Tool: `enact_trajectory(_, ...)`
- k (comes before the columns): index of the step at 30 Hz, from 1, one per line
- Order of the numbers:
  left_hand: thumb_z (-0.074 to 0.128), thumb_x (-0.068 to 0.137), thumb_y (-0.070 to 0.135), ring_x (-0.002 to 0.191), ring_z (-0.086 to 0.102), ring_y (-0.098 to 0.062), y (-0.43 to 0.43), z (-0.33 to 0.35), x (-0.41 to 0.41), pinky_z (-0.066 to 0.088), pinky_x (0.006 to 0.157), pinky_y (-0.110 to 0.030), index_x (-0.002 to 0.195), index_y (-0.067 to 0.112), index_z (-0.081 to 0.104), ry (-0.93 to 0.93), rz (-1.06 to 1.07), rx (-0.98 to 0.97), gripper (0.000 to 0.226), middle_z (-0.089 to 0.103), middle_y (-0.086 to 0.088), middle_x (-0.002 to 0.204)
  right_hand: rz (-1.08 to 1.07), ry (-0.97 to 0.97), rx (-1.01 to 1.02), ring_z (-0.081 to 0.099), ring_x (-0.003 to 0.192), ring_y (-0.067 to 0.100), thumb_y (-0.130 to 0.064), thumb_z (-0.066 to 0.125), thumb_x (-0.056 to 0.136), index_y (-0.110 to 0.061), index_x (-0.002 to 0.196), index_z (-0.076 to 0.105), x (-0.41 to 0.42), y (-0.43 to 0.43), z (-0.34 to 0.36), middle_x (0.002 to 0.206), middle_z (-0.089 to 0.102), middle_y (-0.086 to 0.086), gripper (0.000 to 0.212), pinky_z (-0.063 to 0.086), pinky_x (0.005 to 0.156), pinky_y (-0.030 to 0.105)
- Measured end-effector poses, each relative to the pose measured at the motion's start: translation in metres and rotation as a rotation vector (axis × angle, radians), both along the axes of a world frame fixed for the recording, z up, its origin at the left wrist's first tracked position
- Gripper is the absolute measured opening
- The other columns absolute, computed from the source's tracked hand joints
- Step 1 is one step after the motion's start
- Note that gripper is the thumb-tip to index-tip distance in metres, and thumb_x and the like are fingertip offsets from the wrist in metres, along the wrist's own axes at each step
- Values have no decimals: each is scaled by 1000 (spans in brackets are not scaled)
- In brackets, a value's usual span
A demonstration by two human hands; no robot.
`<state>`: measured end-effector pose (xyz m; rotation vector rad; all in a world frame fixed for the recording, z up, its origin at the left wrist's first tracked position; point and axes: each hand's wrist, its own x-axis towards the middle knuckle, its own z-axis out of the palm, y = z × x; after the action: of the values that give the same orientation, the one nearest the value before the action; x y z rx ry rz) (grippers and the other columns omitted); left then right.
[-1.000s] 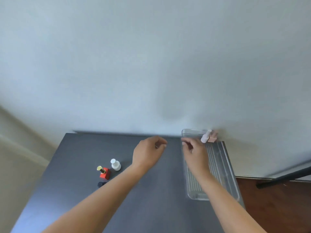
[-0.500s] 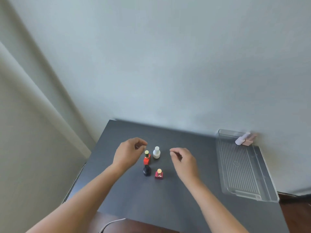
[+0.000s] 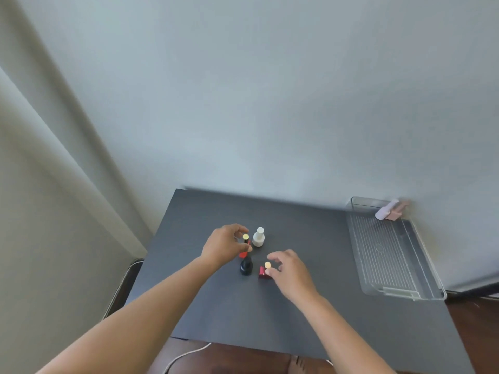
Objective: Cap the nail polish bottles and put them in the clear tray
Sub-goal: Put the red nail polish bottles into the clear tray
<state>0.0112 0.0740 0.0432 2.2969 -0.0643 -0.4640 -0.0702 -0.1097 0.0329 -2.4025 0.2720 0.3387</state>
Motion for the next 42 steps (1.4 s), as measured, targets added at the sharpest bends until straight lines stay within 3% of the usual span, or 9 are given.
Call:
enact_trajectory(5, 83, 69, 35, 84, 65, -2, -4, -6, -2, 55, 75, -27, 97, 33, 66, -17, 57, -19, 32, 67, 16, 91, -9, -26, -4, 56, 89, 14, -29, 65, 89, -31, 104, 66, -4, 5, -1, 104, 54, -8, 16, 47, 83, 30)
enact_trajectory(9, 80, 73, 28, 65, 65, 7, -4, -8, -4, 53, 66, -24, 79, 33, 63, -23, 102, -47, 19, 70, 15, 77, -19, -46, 2, 57, 95, 16, -25, 62, 91, -28, 104, 67, -6, 6, -3, 103, 55, -6, 14, 47, 90, 36)
enact_trajectory(15, 75, 77, 19, 78, 69, 0, -4, -3, -5, 58, 80, -29, 89, 28, 73, -32, 123, -93, 16, 73, 15, 81, -82, -63, 46, 60, 92, 15, -15, 57, 92, -24, 96, 66, -6, -5, -1, 99, 63, -6, 13, 48, 83, 30)
enact_trajectory(20, 77, 77, 21, 76, 66, 9, -14, 13, -5, 54, 72, -17, 84, 37, 72, -55, 89, -139, 18, 73, 21, 78, -172, -118, 118, 57, 83, 6, -11, 56, 93, -24, 89, 63, -2, -29, 5, 90, 65, -12, 15, 38, 66, 10)
enact_trajectory(26, 80, 77, 27, 80, 66, 7, -47, 34, -4, 50, 68, -9, 87, 42, 73, -77, 22, -202, 19, 72, 21, 83, -249, -176, 135, 59, 89, 16, -7, 57, 93, -19, 98, 67, 8, -72, 16, 93, 65, -6, 16, 39, 75, 23)
enact_trajectory(32, 80, 76, 28, 66, 64, 6, -101, 50, 5, 52, 63, -19, 88, 42, 75, -63, -3, -343, 18, 72, 20, 79, -341, -275, 175, 61, 85, 14, -6, 59, 92, -21, 93, 66, 20, -131, 34, 90, 66, -7, 16, 41, 68, 14)
enact_trajectory(36, 78, 76, 28, 77, 68, 1, -149, 62, 15, 60, 79, -35, 86, 40, 74, -51, -18, -408, 17, 73, 18, 84, -430, -323, 185, 61, 87, 16, -10, 59, 94, -23, 100, 66, 30, -175, 47, 93, 69, -5, 17, 41, 71, 26)
enact_trajectory(42, 78, 78, 23, 81, 70, -4, -222, 70, 37, 60, 80, -42, 90, 34, 74, -49, -19, -451, 16, 74, 13, 85, -518, -354, 102, 62, 89, 18, -12, 59, 95, -17, 112, 67, 52, -242, 50, 105, 71, 5, 19, 44, 72, 24)
